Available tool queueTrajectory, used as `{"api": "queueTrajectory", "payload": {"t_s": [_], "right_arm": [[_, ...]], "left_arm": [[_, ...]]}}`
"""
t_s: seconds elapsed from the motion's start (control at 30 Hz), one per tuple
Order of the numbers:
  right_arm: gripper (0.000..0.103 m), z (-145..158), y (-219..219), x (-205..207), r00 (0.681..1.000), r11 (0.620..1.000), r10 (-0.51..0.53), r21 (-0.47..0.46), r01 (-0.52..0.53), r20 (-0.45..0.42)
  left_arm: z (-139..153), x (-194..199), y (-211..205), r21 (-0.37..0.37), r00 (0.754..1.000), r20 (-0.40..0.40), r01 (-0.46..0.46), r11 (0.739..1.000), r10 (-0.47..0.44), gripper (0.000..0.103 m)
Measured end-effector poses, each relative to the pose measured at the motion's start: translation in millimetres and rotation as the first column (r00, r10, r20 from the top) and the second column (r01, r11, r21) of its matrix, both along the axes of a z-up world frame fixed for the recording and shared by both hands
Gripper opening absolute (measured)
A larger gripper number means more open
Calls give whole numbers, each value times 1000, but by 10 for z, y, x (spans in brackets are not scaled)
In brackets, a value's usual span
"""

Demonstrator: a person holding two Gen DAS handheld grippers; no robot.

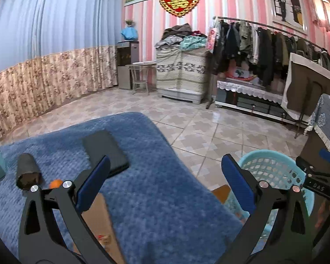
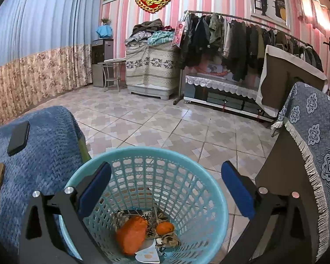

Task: Collect trash
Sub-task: 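Move both grippers back over the rug toward the remaining orange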

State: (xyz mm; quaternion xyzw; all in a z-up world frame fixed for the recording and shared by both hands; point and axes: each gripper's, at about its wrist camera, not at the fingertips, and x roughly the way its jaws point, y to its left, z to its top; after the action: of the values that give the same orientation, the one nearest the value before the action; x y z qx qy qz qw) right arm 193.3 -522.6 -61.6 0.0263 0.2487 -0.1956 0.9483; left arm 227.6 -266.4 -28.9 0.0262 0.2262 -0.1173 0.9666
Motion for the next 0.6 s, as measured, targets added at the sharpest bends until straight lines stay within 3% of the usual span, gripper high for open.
{"api": "queueTrajectory", "payload": {"t_s": [0.6], "right_arm": [[98,96,633,208,995,995,104,-8,-104,7]], "left_arm": [[3,-15,1204,16,986,7,-166,986,166,98]]}}
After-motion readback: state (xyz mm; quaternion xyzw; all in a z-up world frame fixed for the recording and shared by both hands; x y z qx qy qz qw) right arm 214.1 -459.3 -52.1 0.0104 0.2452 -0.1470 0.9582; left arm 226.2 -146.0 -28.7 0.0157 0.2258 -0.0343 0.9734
